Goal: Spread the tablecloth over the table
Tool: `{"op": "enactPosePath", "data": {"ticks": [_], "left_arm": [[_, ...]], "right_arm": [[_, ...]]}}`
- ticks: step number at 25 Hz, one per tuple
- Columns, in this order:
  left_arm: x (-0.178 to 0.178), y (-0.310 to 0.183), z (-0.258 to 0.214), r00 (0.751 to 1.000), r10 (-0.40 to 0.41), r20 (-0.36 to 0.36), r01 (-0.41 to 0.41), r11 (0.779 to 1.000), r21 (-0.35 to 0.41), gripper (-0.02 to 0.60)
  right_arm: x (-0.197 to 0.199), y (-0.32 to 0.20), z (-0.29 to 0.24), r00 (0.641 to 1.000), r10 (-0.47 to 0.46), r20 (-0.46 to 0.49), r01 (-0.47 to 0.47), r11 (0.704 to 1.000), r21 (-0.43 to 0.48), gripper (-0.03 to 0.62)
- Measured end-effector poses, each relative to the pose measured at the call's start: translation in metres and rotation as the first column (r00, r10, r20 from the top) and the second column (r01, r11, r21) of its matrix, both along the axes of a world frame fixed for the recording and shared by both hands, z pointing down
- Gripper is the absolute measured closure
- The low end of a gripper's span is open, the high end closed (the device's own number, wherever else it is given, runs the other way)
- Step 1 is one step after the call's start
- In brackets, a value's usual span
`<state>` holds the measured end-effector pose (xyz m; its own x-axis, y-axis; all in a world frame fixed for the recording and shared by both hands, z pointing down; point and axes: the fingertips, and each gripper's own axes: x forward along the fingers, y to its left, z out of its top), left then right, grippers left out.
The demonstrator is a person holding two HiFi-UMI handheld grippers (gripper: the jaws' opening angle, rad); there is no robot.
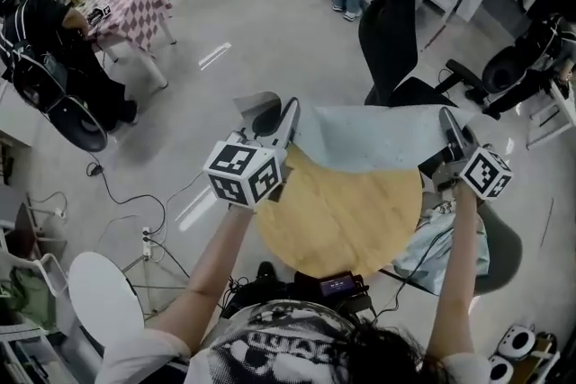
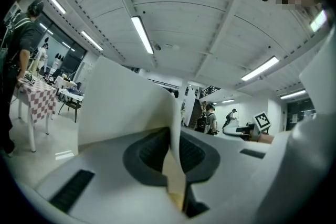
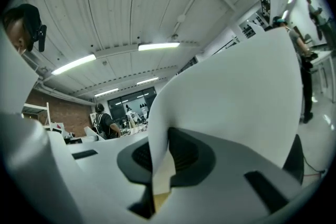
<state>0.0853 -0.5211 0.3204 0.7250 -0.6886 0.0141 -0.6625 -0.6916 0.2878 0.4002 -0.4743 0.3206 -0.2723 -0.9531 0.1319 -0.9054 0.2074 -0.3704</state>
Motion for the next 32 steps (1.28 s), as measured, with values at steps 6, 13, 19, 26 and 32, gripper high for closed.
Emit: {"op": "enactPosePath", "data": {"ticks": [6,13,19,26,32], "left_arm": [[-0.014,0.037,0.018,0.999,0.044,0.032,-0.043,0.999,-0.026,0.566],[-0.064,0.088,0.06,0.997,0.078,0.02,-0.075,0.991,-0.111,0.566],[-0.117,0.115,0.096,0.999,0.049,0.016,-0.045,0.98,-0.193,0.567],[-0.139,0.134,0.123,0.996,0.043,0.077,-0.025,0.975,-0.22,0.568],[-0.144,0.157,0.146,0.995,0.041,0.092,-0.014,0.961,-0.275,0.568]], "right_arm": [[-0.014,0.086,0.041,0.989,0.122,0.079,-0.119,0.992,-0.041,0.58],[-0.057,0.173,0.089,0.958,0.25,0.136,-0.24,0.967,-0.086,0.58],[-0.099,0.241,0.142,0.918,0.35,0.188,-0.308,0.925,-0.222,0.58],[-0.126,0.271,0.172,0.894,0.385,0.228,-0.319,0.905,-0.28,0.585],[-0.122,0.287,0.174,0.886,0.392,0.248,-0.317,0.902,-0.294,0.589]]}}
